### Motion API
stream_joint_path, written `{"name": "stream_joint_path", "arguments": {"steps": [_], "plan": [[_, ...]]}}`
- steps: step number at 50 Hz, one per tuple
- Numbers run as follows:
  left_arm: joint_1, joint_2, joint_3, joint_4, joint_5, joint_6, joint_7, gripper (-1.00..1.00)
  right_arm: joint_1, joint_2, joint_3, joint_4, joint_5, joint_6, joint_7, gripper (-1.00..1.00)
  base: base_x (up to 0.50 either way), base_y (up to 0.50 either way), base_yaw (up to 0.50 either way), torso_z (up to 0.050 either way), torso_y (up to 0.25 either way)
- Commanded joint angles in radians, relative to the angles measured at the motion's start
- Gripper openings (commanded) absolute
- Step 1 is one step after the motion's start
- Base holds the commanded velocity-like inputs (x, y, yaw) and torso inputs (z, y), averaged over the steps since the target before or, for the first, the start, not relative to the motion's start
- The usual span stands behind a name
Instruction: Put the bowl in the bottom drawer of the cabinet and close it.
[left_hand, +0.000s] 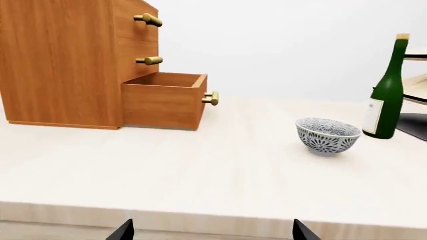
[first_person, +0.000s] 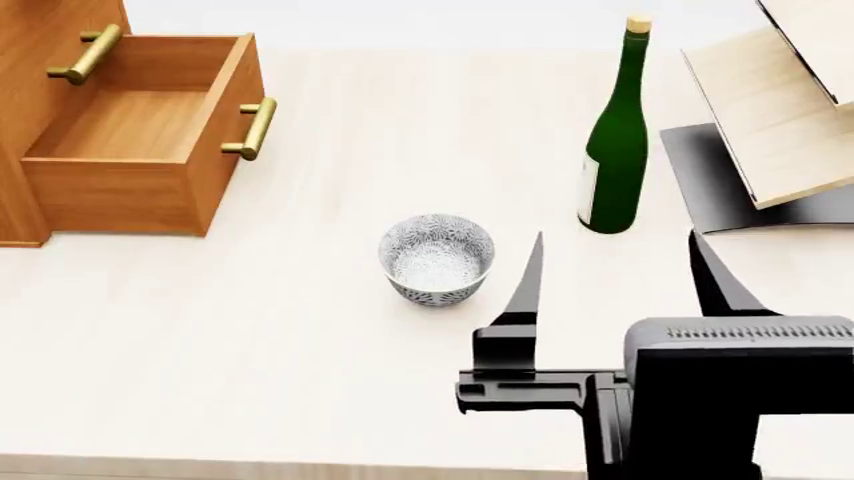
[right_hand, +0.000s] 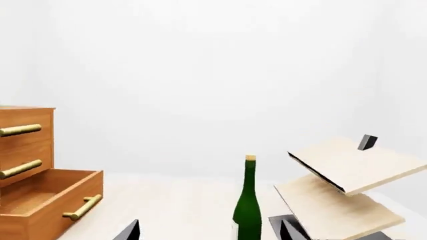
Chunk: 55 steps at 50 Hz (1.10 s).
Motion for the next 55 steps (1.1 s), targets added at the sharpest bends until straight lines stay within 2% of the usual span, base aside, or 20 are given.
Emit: {"name": "stream_joint_path", "arguments": {"steps": [1, 9, 55], "plan": [[0.017, -0.012, 0.014, -0.019, -0.007, 0.045, -0.006, 1.0, 0.179, 0.024, 0.022, -0.116, 0.035, 0.202, 0.014, 1.0, 0.0, 0.0, 0.0, 0.0, 0.0], [0.018, -0.021, 0.025, -0.023, -0.002, 0.056, -0.011, 1.0, 0.222, 0.014, 0.035, -0.133, 0.058, 0.245, 0.018, 1.0, 0.0, 0.04, 0.0, 0.0, 0.0], [0.013, -0.056, 0.063, -0.031, 0.004, 0.076, -0.057, 1.0, 0.169, 0.024, 0.01, -0.115, 0.081, 0.181, 0.049, 1.0, 0.0, 0.5, 0.0, 0.0, 0.0]]}}
